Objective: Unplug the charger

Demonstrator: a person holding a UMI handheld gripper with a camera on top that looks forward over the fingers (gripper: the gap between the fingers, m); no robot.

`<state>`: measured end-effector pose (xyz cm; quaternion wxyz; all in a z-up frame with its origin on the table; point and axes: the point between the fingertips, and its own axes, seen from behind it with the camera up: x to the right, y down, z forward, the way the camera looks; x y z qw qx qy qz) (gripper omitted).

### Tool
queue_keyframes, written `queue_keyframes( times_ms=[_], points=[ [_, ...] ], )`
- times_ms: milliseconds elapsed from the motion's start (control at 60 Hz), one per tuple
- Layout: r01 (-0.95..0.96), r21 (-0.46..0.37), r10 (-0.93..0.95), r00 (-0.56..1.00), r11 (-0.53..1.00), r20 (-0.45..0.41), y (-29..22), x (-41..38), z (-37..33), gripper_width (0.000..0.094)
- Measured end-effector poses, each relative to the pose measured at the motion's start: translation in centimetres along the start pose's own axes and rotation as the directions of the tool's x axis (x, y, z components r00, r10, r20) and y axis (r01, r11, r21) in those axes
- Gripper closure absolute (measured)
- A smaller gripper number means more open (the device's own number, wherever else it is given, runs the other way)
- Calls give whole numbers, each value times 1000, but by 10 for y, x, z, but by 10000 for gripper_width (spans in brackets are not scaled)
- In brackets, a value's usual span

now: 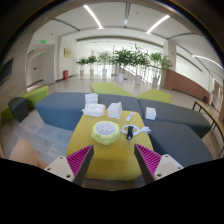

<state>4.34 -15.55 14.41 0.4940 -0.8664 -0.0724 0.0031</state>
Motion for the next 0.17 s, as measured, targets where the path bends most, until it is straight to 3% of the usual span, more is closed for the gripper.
queue_keyframes(
  times_ms=[167],
  points=[
    [-9, 19, 9, 1000, 1000, -28, 5, 6, -9, 88]
  ],
)
